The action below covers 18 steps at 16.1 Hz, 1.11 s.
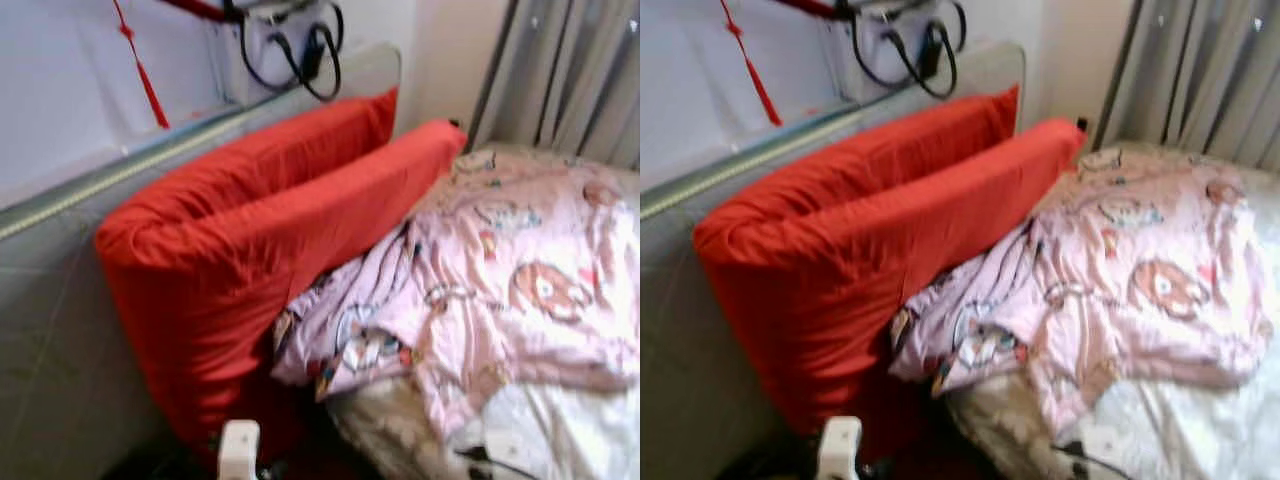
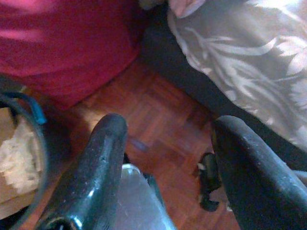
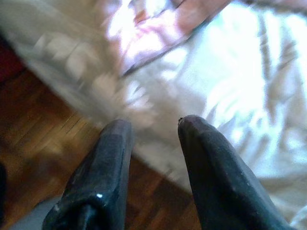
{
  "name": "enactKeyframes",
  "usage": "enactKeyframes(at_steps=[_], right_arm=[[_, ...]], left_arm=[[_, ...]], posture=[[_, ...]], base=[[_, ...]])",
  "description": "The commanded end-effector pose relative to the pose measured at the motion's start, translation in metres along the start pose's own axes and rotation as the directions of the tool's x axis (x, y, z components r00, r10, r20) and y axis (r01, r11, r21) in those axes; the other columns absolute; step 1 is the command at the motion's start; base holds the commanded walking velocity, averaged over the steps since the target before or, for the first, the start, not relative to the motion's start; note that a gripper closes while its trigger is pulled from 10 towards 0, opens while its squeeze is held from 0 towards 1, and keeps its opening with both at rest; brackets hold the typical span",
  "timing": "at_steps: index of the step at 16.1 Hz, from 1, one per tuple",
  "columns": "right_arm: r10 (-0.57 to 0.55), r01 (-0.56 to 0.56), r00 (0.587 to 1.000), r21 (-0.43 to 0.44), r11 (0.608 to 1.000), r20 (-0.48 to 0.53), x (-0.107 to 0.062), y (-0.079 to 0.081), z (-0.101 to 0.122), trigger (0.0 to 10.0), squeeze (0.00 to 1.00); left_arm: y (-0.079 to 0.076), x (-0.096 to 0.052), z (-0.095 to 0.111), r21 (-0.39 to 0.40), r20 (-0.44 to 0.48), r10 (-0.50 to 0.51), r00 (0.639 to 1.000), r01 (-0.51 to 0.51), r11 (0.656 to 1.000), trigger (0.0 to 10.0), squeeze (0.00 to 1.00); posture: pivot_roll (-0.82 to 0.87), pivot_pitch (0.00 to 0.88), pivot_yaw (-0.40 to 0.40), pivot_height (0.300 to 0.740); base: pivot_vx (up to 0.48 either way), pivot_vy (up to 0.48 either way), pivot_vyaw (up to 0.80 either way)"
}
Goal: Clean up the room
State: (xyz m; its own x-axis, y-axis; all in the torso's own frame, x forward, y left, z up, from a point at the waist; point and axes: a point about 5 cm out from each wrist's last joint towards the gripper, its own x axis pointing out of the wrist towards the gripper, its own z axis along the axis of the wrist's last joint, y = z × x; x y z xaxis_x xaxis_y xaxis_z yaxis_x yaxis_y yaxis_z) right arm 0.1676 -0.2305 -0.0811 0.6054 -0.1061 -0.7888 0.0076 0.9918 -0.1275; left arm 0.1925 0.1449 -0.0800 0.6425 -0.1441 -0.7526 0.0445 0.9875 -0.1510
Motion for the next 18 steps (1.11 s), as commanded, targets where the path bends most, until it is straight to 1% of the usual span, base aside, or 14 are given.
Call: enactKeyframes(at_steps=[1, 4, 5, 6, 7, 8, 9, 10, 11, 12, 13, 15, 16, 18], right_arm=[[0.026, -0.026, 0.999, 0.009, 1.000, 0.033, 0.003, 0.011, 0.011, 10.0, 0.00], [0.026, -0.027, 0.999, 0.013, 1.000, 0.034, 0.003, 0.011, 0.011, 10.0, 0.00], [0.026, -0.027, 0.999, 0.022, 0.999, 0.040, 0.003, 0.012, 0.011, 10.0, 0.00], [0.028, -0.030, 0.998, 0.035, 0.999, 0.049, 0.003, 0.012, 0.011, 10.0, 0.00], [0.030, -0.032, 0.998, 0.042, 0.999, 0.057, 0.003, 0.012, 0.012, 10.0, 0.00], [0.029, -0.033, 0.997, 0.051, 0.998, 0.067, 0.003, 0.014, 0.011, 10.0, 0.00], [0.029, -0.033, 0.997, 0.053, 0.998, 0.069, 0.003, 0.014, 0.011, 10.0, 0.00], [0.037, -0.041, 0.996, 0.048, 0.998, 0.085, 0.002, 0.015, 0.013, 10.0, 0.00], [0.040, -0.045, 0.994, 0.047, 0.998, 0.101, 0.002, 0.014, 0.015, 10.0, 0.00], [0.040, -0.046, 0.993, 0.049, 0.998, 0.107, 0.002, 0.014, 0.015, 10.0, 0.00], [0.047, -0.053, 0.991, 0.045, 0.998, 0.122, 0.002, 0.014, 0.017, 10.0, 0.00], [0.056, -0.064, 0.988, 0.054, 0.996, 0.142, 0.003, 0.017, 0.021, 10.0, 0.00], [0.062, -0.071, 0.987, 0.054, 0.996, 0.147, 0.003, 0.020, 0.023, 10.0, 0.00], [0.073, -0.081, 0.986, 0.052, 0.995, 0.152, 0.004, 0.026, 0.025, 10.0, 0.00]], left_arm=[[0.015, -0.003, 0.000, -0.003, 0.001, 0.038, 0.999, -0.038, 0.999, 10.0, 0.00], [0.015, -0.003, 0.001, -0.001, 0.002, 0.039, 0.999, -0.039, 0.999, 10.0, 0.00], [0.016, -0.003, 0.001, 0.005, 0.001, 0.053, 0.999, -0.053, 0.999, 10.0, 0.00], [0.018, -0.003, 0.002, 0.028, 0.014, 0.064, 0.998, -0.064, 0.998, 10.0, 0.00], [0.018, -0.003, 0.003, 0.009, 0.029, 0.068, 0.997, -0.068, 0.998, 10.0, 0.00], [0.023, -0.005, 0.007, -0.021, 0.073, 0.088, 0.993, -0.087, 0.996, 10.0, 0.00], [0.024, -0.005, 0.008, -0.022, 0.083, 0.092, 0.992, -0.090, 0.996, 10.0, 0.00], [0.028, -0.006, 0.012, -0.030, 0.115, 0.114, 0.987, -0.112, 0.993, 10.0, 0.00], [0.032, -0.007, 0.017, -0.044, 0.146, 0.138, 0.980, -0.133, 0.990, 10.0, 0.00], [0.034, -0.007, 0.019, -0.051, 0.158, 0.145, 0.977, -0.138, 0.989, 10.0, 0.00], [0.039, -0.008, 0.023, -0.074, 0.188, 0.168, 0.968, -0.157, 0.985, 10.0, 0.00], [0.049, -0.012, 0.039, -0.117, 0.281, 0.198, 0.939, -0.172, 0.978, 10.0, 0.00], [0.052, -0.013, 0.045, -0.116, 0.312, 0.203, 0.928, -0.175, 0.978, 10.0, 0.00], [0.060, -0.015, 0.054, -0.115, 0.345, 0.218, 0.913, -0.189, 0.975, 10.0, 0.00]], posture=[[-0.02, 0.000, -0.006, 0.740], [-0.02, 0.000, -0.005, 0.740], [-0.01, 0.000, -0.002, 0.740], [-0.01, 0.000, 0.001, 0.740], [-0.01, 0.000, 0.001, 0.740], [-0.01, 0.000, -0.001, 0.740], [-0.01, 0.000, -0.002, 0.740], [-0.01, 0.000, -0.002, 0.740], [-0.01, 0.000, -0.021, 0.740], [-0.01, 0.000, -0.021, 0.740], [0.01, 0.000, -0.036, 0.740], [0.04, 0.000, -0.044, 0.740], [0.05, 0.000, -0.047, 0.740], [0.06, 0.000, -0.048, 0.740]], base=[[0.262, 0.000, 0.00], [0.260, 0.000, 0.00], [0.259, 0.000, 0.00], [0.000, 0.000, 0.00], [0.000, 0.000, 0.00], [0.000, 0.000, 0.00], [0.000, 0.000, 0.00], [0.000, 0.000, 0.00], [0.000, 0.000, 0.00], [0.000, 0.000, 0.00], [0.000, 0.000, 0.00], [0.000, 0.000, 0.00], [0.000, 0.000, 0.00], [0.000, 0.000, 0.00]])
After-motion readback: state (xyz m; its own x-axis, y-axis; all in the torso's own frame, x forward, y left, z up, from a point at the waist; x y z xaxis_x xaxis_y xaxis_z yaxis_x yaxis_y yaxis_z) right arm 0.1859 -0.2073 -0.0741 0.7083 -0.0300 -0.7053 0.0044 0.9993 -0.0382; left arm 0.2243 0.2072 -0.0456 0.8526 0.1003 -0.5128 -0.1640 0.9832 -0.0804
